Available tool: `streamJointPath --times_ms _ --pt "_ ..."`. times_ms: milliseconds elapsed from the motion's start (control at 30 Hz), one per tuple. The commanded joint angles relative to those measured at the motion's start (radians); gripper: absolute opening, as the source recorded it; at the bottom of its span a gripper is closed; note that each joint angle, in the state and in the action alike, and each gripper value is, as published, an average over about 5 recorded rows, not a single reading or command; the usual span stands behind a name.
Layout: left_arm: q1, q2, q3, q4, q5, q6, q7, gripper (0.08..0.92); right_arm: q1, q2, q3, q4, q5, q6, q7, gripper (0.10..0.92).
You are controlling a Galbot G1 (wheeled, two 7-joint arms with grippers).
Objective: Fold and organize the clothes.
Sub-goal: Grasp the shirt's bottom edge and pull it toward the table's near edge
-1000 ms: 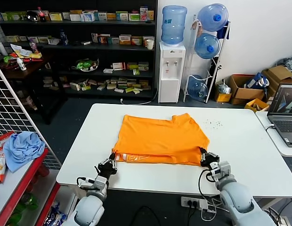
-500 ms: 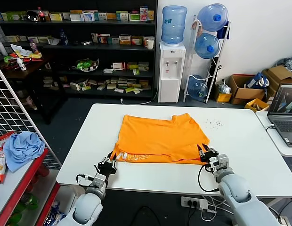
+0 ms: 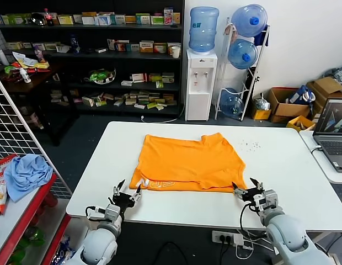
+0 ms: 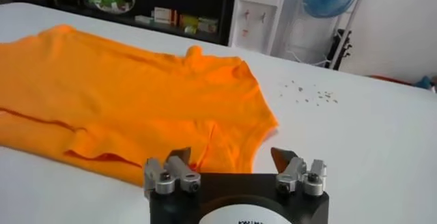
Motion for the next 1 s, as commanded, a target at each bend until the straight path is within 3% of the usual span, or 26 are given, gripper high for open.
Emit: streamJointPath --times_ms 33,167,367,867,1000 --pt "0.005 0.003 0.002 -0.003 -0.058 0.022 0.003 0.803 -0.045 -0.005 0.026 0.017 -0.005 -0.02 -0.008 0.818" --pt "-0.004 0.001 0.001 0.015 -0.078 0.025 -0.001 0.821 -0.037 0.003 0.017 -0.004 -0.015 -0.015 -0.016 0.77" --pt "-0.016 -0.002 -0.006 0.018 -0.109 0.021 -0.006 0.781 -0.036 0.002 0.012 -0.012 -0.019 -0.012 -0.02 0.603" --pt "-0.03 -0.011 -0.011 0.052 -0.131 0.025 -0.005 0.383 -0.04 0.001 0.013 -0.01 -0.02 -0.017 -0.016 0.17" --pt "-0.023 -0.008 -0.013 0.045 -0.136 0.032 -0.005 0.262 -0.043 -0.003 0.017 -0.005 -0.02 -0.018 -0.014 0.125"
